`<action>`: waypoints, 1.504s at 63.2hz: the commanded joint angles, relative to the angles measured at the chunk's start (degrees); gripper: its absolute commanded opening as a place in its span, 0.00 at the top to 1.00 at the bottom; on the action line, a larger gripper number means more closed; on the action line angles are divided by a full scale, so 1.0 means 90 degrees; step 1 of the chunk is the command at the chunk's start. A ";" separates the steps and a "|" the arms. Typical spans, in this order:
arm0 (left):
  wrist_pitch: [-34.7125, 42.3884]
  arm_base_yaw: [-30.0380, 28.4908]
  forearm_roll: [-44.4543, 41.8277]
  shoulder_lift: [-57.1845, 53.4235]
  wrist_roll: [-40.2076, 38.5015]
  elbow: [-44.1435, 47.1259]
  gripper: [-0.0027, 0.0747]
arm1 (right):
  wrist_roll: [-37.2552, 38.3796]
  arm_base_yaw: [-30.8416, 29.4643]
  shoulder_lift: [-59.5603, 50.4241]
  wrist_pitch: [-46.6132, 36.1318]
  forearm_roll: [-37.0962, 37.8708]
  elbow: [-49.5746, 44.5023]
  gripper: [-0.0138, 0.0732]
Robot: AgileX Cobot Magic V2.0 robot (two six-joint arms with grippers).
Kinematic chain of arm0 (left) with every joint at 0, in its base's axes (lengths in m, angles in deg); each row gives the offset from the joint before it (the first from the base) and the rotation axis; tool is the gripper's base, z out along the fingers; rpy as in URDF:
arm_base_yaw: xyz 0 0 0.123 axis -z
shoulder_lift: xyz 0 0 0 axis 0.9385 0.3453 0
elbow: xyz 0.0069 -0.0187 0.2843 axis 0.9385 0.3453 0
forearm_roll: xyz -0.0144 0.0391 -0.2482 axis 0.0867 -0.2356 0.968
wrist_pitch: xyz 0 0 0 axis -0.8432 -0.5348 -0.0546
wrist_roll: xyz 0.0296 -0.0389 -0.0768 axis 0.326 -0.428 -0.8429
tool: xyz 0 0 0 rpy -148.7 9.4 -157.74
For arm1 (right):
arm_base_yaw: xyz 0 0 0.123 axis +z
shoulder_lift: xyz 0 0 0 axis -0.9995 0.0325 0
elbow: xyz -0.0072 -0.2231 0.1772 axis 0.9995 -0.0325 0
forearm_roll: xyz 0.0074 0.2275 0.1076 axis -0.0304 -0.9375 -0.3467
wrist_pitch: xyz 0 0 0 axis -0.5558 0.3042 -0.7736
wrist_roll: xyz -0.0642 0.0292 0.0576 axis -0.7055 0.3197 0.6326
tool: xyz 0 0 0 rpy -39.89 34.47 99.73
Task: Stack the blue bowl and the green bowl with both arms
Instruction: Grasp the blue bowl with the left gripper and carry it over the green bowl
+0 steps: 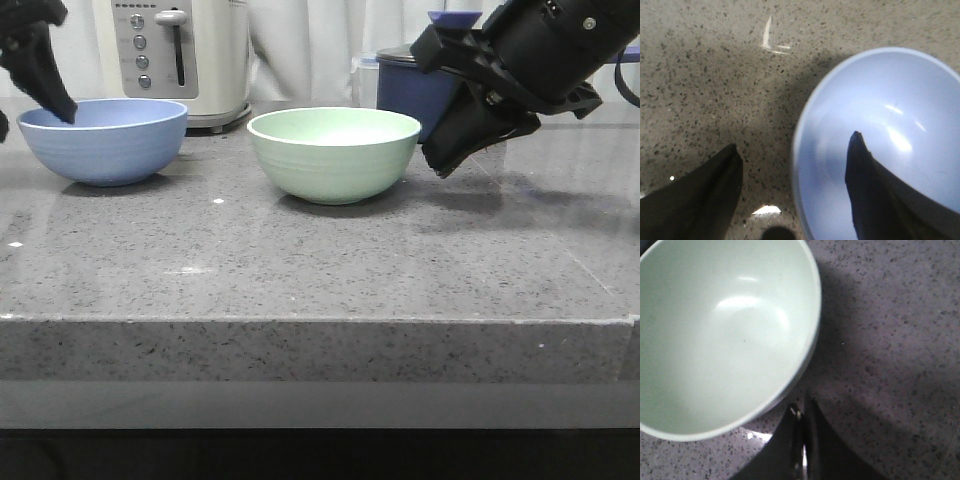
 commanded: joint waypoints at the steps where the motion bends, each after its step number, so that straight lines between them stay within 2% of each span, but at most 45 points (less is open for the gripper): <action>1: 0.0254 -0.0003 0.0218 -0.0140 0.0027 -0.0240 0.49 | -0.0073 0.0001 -0.0225 -0.0143 -0.0176 0.0179 0.88; 14: 0.0358 -0.0003 0.0228 -0.0124 0.0027 -0.0254 0.74 | -0.0073 0.0001 -0.0225 -0.0143 -0.0176 0.0179 0.88; 33: 0.0364 -0.0003 0.0243 -0.0411 0.0030 -0.0274 0.99 | -0.0073 0.0001 -0.0225 -0.0143 -0.0176 0.0179 0.88; 48: -0.0053 0.0429 0.0462 -0.0663 0.0225 -0.0795 0.99 | -0.0073 0.0001 -0.0225 -0.0135 -0.0176 0.0179 0.88; 67: -0.0416 0.2053 0.0291 -0.0366 0.0146 -0.2091 0.99 | -0.0073 0.0001 -0.0225 -0.0135 -0.0176 0.0179 0.88; 79: -0.0647 0.2810 -0.0545 0.0170 -0.0280 -0.2778 0.99 | -0.0073 0.0001 -0.0225 -0.0135 -0.0176 0.0179 0.88; 95: -0.0671 0.2997 -0.0747 0.0641 -0.0400 -0.2888 0.99 | -0.0073 0.0001 -0.0225 -0.0123 -0.0176 0.0179 0.88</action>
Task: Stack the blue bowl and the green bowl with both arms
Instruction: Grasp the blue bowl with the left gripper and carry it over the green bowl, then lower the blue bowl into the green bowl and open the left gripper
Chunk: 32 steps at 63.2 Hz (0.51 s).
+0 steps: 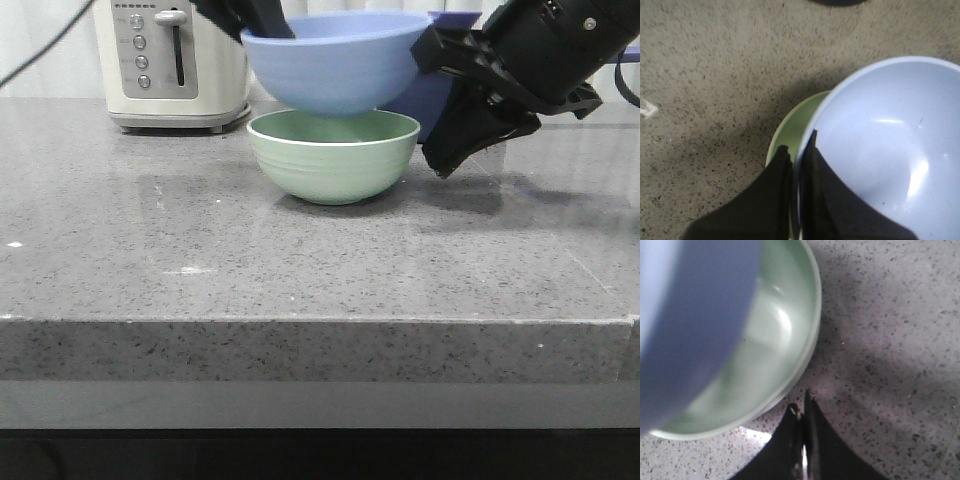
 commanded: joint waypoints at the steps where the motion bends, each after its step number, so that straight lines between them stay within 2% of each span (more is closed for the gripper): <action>1: 0.0286 0.0053 0.0057 -0.0211 -0.0091 -0.0249 0.99 | -0.0073 0.0001 -0.0225 -0.0135 -0.0176 0.0179 0.88; 26: 0.0348 0.0095 0.0074 0.0063 -0.0091 -0.0249 0.99 | -0.0073 0.0001 -0.0225 -0.0135 -0.0176 0.0179 0.88; 32: 0.0348 0.0095 0.0074 0.0063 -0.0067 -0.0249 0.95 | -0.0073 0.0001 -0.0225 -0.0135 -0.0176 0.0179 0.88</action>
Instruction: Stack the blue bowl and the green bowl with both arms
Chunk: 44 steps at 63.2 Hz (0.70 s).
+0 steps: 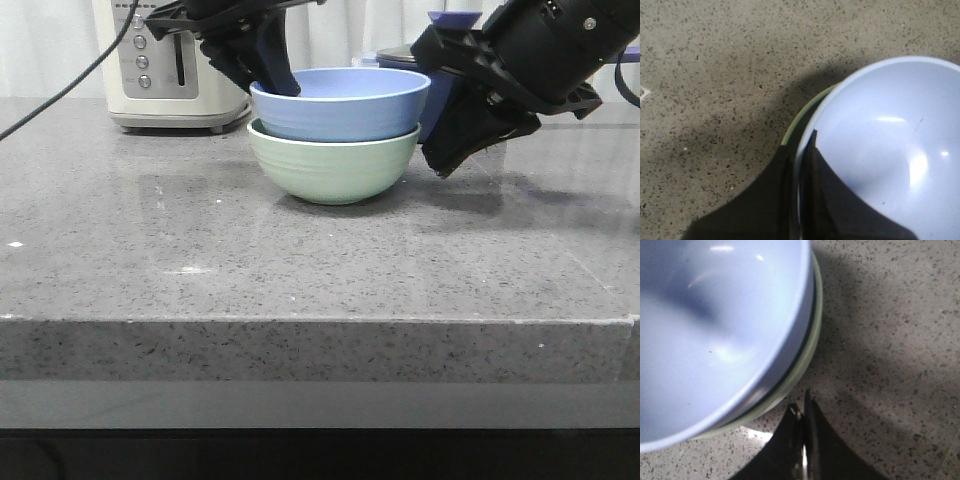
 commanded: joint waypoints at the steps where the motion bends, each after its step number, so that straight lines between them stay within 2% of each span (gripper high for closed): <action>1: 0.0294 0.0064 0.0138 -0.0373 -0.0038 -0.0207 0.93 | -0.0073 0.0001 -0.0225 -0.0135 -0.0176 0.0179 0.88; 5: 0.0294 0.0064 0.0138 -0.0373 -0.0038 -0.0207 0.84 | -0.0073 0.0001 -0.0225 -0.0135 -0.0176 0.0179 0.88; 13: 0.0294 0.0064 0.0138 -0.0373 -0.0038 -0.0207 0.60 | -0.0073 0.0001 -0.0225 -0.0135 -0.0176 0.0179 0.88; 18: 0.0227 0.0064 0.0151 -0.0388 -0.0038 -0.0220 0.49 | -0.0073 0.0001 -0.0225 -0.0135 -0.0176 0.0179 0.88; 32: -0.0092 0.0052 0.0014 -0.0823 -0.0038 -0.0274 0.49 | -0.0073 0.0001 -0.0225 -0.0135 -0.0176 0.0179 0.88; 44: -0.0427 0.0052 -0.0497 -0.1604 -0.0168 -0.0139 0.49 | -0.0073 0.0001 -0.0225 -0.0135 -0.0176 0.0179 0.88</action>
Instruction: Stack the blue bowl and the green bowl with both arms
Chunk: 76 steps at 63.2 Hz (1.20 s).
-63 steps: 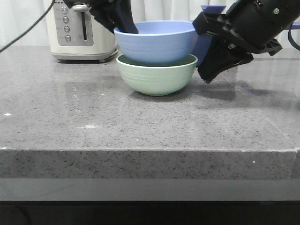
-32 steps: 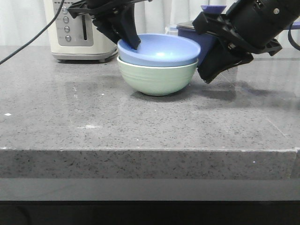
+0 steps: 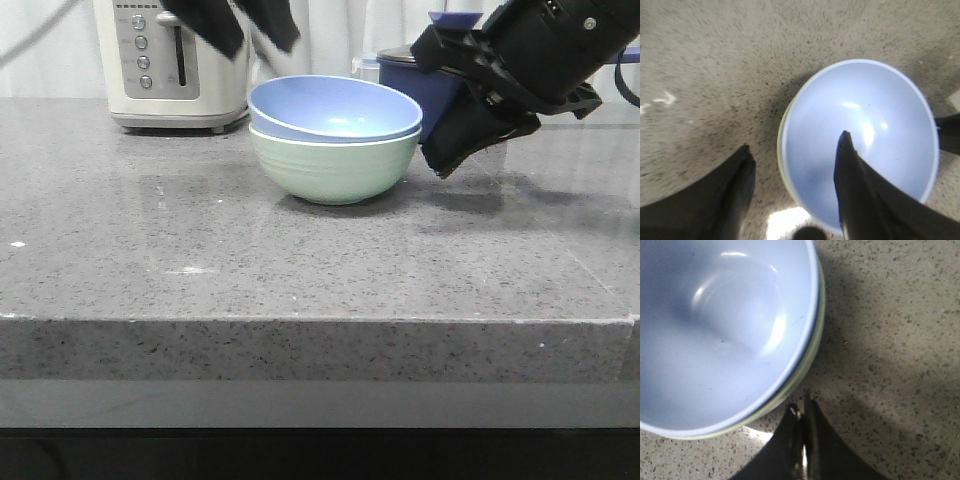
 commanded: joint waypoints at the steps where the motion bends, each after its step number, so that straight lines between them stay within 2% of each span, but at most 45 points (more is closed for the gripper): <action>1: 0.0112 0.0052 -0.0189 -0.0828 -0.0187 -0.0066 0.49 | -0.0073 0.0001 -0.0225 -0.0147 -0.0176 0.0179 0.88; 10: 0.0316 0.0052 -0.0547 -0.1716 -0.0407 0.0811 0.49 | -0.0073 0.0001 -0.0225 -0.0147 -0.0176 0.0179 0.88; 24: 0.0866 0.0041 -0.0955 -0.3375 -0.0422 0.2756 0.49 | -0.0073 0.0001 -0.0225 -0.0147 -0.0176 0.0179 0.88; 32: 0.0990 0.0041 -0.1447 -0.4115 -0.1077 0.3667 0.49 | -0.0073 0.0001 -0.0225 -0.0147 -0.0176 0.0179 0.88; 39: 0.1151 0.0041 -0.1852 -0.4631 -0.1525 0.4252 0.49 | -0.0073 0.0001 -0.0225 -0.0147 -0.0176 0.0179 0.88; 52: 0.1324 -0.0467 -0.1796 -0.5368 -0.1541 0.5014 0.49 | -0.0073 -0.0021 -0.0240 -0.0192 -0.0133 0.0190 0.88; 59: 0.1324 -0.0803 -0.1727 -0.5649 -0.1464 0.5326 0.49 | -0.0042 -0.0021 -0.0400 -0.0042 0.0376 0.0231 0.88; 64: 0.1312 -0.1002 -0.1324 -0.5796 -0.1027 0.5560 0.49 | 0.0229 -0.0021 -0.0650 0.0119 0.0786 0.0231 0.88; 70: 0.1340 -0.1126 -0.0648 -0.5968 -0.0321 0.5765 0.49 | 0.0898 -0.0021 -0.1084 0.0364 0.1458 0.0231 0.91; 76: 0.1351 -0.1126 -0.0485 -0.6070 -0.0279 0.5846 0.49 | 0.1792 -0.0021 -0.1540 0.0659 0.2253 0.0231 0.90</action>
